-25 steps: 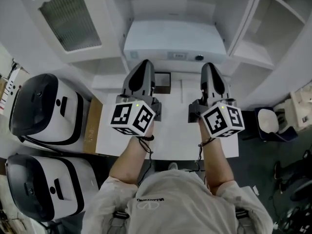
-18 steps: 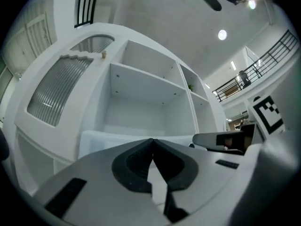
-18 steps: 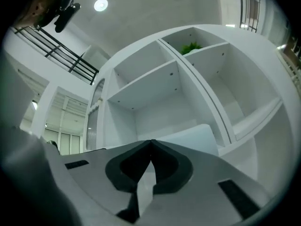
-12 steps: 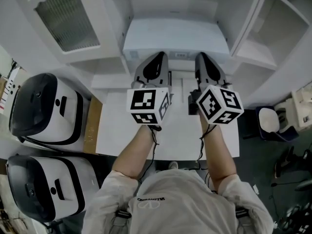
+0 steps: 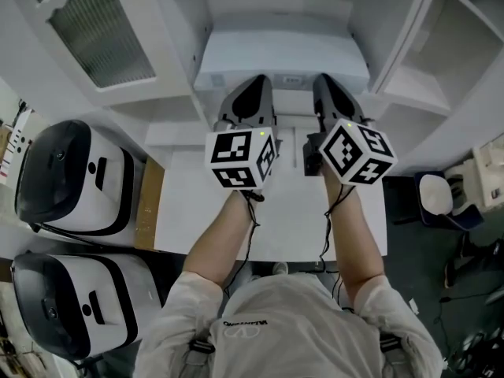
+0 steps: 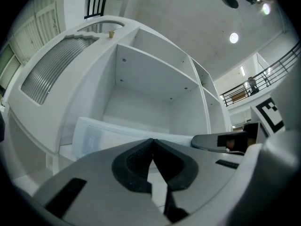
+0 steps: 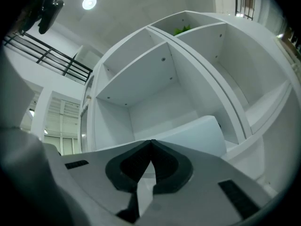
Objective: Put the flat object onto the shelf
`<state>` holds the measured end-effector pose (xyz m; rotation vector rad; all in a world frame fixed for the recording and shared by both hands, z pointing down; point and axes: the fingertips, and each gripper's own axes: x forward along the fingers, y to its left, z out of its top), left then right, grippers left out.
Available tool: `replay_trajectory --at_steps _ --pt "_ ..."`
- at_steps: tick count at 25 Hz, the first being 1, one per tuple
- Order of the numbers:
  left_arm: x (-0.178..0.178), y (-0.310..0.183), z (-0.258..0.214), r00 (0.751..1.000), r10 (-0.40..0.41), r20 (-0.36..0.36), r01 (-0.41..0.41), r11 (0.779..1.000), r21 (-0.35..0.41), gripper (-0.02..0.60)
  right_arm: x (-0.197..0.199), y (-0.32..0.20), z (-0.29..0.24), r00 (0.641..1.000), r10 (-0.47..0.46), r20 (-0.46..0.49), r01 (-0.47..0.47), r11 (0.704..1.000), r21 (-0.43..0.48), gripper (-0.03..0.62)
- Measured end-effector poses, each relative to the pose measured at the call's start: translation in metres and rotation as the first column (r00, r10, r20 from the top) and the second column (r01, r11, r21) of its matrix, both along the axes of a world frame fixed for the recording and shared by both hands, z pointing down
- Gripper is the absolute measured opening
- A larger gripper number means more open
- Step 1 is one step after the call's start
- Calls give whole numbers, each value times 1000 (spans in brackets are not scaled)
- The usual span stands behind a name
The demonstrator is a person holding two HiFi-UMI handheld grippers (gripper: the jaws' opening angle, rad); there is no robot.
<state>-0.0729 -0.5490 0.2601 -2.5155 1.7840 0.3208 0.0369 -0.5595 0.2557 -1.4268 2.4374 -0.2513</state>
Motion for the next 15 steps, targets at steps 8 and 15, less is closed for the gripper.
replay_trajectory --at_steps 8,15 --pt "-2 -13 -1 1000 -8 -23 8 1000 -10 5 -1 -13 0 1000 -9 15 10 1000 -8 9" --pt "-6 -3 -5 997 16 -72 -13 999 41 5 10 -1 4 997 1 74 -2 1000 1 9"
